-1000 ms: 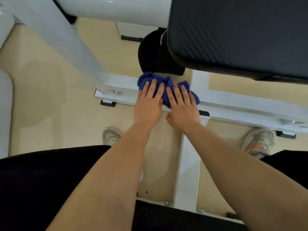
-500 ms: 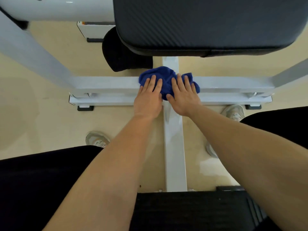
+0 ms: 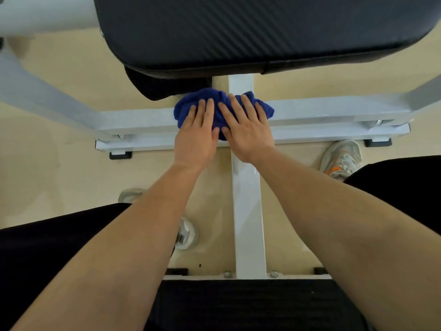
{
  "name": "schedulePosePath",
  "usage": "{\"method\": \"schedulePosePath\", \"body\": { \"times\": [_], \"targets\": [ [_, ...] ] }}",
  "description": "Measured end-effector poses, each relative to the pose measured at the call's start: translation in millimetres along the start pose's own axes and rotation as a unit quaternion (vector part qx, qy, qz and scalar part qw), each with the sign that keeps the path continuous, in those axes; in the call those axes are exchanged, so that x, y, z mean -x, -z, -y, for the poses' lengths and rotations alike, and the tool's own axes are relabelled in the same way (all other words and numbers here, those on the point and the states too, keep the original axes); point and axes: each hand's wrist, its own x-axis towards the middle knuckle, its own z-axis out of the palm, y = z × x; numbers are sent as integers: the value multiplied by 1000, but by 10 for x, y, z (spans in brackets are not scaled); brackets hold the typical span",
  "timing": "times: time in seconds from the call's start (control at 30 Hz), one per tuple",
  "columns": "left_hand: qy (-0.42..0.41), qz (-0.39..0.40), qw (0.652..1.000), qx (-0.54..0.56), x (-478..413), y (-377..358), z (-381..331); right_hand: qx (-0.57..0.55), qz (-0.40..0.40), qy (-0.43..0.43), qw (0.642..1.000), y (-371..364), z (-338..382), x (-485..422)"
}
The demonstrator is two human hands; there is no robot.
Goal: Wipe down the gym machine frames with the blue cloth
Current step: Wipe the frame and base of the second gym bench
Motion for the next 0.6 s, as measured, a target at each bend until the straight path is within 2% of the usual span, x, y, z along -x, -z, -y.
{"method": "schedulePosePath", "body": {
  "times": [0.07,0.17,0.4,0.5,0.6],
  "targets": [
    [-29,11,999,-45,2,-111,-159,1,-4,-3,1000,1,-209,98],
    [-29,17,999,-42,-49,-195,-500,2,-8,-13,1000,30,-582,243],
    [-85,45,995,-3,-263,-250,-1343,-5,1,-75,997,126,-1376,533],
    [-115,56,992,15,-324,-262,-1362,-16,9,-112,994,154,-1408,556],
    [-117,46,992,26,-343,-207,-1131,-46,12,-146,988,184,-1149,432]
  ]
}}
